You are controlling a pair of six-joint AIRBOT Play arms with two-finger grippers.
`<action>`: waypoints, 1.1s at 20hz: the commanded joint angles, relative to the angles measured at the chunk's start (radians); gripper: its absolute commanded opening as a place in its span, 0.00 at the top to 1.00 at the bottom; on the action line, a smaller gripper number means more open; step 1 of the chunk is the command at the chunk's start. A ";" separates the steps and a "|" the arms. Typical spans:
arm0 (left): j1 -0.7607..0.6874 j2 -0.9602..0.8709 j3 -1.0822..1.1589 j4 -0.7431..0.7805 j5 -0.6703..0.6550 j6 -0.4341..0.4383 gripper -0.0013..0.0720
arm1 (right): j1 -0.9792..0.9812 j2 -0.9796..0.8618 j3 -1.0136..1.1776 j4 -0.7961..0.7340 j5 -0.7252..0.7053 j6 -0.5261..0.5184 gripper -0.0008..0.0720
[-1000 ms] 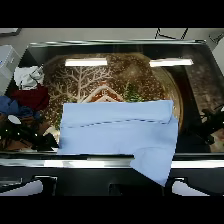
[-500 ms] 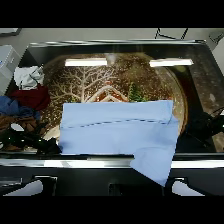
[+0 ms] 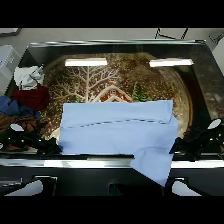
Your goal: Fold the clothes and pants, and hang the long-sleeved shirts on hangers.
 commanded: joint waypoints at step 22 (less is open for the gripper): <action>-0.061 -0.228 0.617 -0.108 -0.039 -0.119 0.94 | 0.218 -0.298 0.713 0.238 -0.126 0.112 0.92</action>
